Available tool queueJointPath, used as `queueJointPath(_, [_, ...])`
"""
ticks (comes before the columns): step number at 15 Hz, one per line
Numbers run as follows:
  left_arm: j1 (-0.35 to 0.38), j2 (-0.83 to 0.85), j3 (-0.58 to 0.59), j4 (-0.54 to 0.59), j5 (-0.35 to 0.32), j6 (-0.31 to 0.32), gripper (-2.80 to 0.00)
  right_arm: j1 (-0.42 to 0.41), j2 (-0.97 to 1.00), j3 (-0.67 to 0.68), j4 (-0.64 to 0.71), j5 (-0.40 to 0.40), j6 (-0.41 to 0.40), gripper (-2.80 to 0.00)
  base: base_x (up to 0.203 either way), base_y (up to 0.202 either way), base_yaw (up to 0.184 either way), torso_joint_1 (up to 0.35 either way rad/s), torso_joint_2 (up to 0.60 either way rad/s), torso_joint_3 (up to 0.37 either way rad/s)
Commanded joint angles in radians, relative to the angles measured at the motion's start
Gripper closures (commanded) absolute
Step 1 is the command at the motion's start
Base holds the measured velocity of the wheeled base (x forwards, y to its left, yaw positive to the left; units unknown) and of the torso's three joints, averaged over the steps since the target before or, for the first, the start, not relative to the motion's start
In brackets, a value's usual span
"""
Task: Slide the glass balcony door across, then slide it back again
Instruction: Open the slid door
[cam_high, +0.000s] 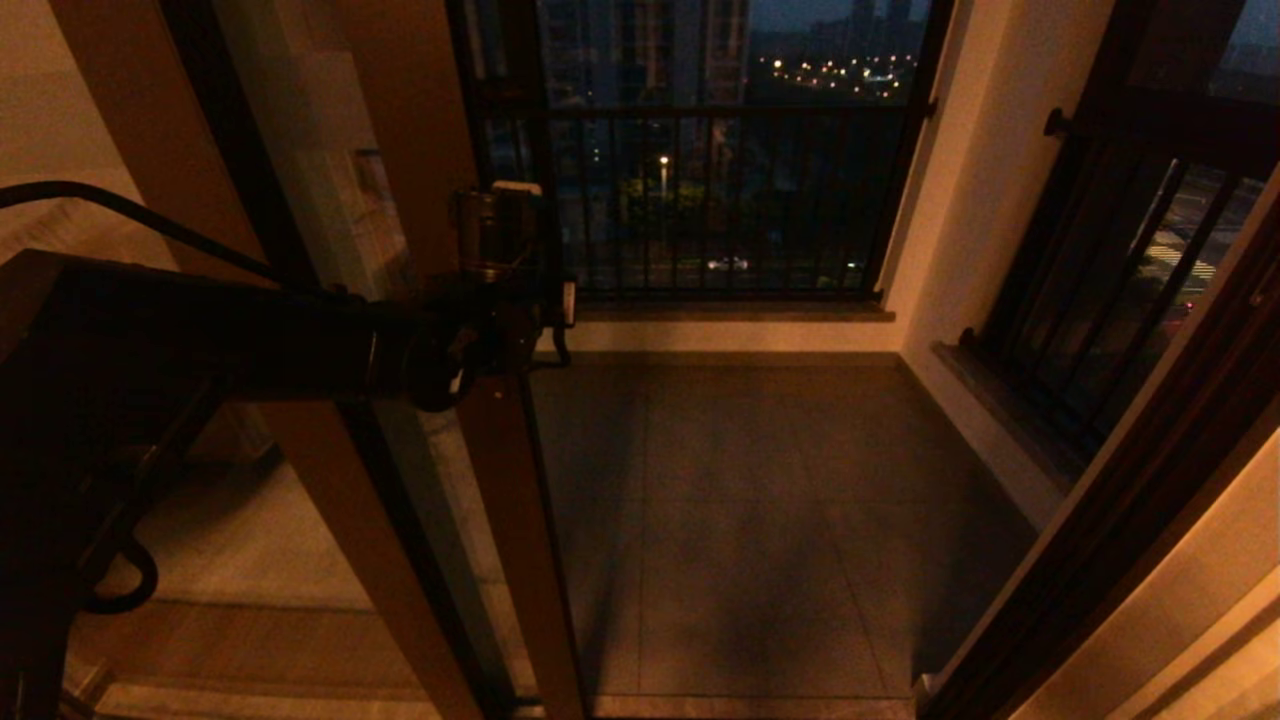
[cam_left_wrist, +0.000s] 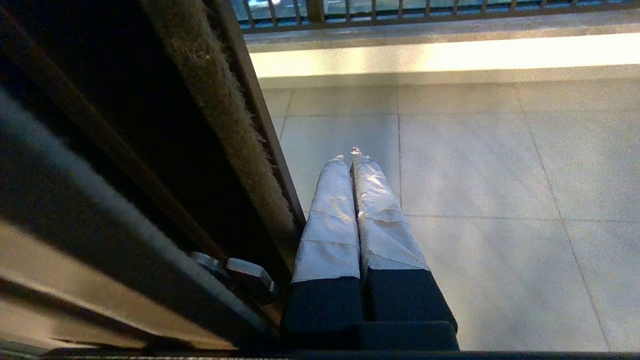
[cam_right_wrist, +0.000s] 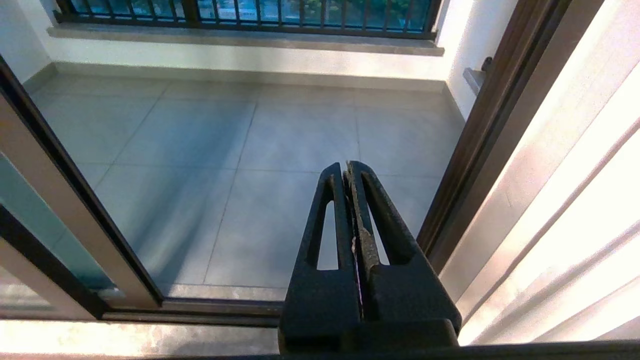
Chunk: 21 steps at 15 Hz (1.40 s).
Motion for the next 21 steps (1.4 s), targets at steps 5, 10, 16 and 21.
queueJointPath(5, [0.055, 0.005, 0.000, -0.003, 0.003, 0.000, 0.00, 0.000, 0.000, 0.003, 0.000, 0.000, -0.001, 0.00, 0.000, 0.000, 0.000, 0.000, 0.00, 0.000])
queueJointPath(10, [0.072, 0.008, 0.002, -0.003, 0.003, 0.000, 0.00, 0.000, 0.000, 0.003, 0.000, 0.000, -0.001, 0.00, 0.000, 0.000, 0.000, 0.000, 0.00, 0.000])
queueJointPath(16, [0.020, -0.043, 0.045, -0.003, 0.001, -0.005, 0.00, 0.000, 0.000, 0.003, 0.000, 0.000, -0.001, 0.00, 0.000, 0.000, 0.000, 0.000, 0.00, 0.000])
queueJointPath(21, [-0.191, -0.148, 0.181, -0.003, 0.049, -0.003, 0.00, 0.000, 0.000, 0.003, 0.000, 0.000, -0.001, 0.00, 0.000, 0.000, 0.000, 0.005, 0.00, 0.000])
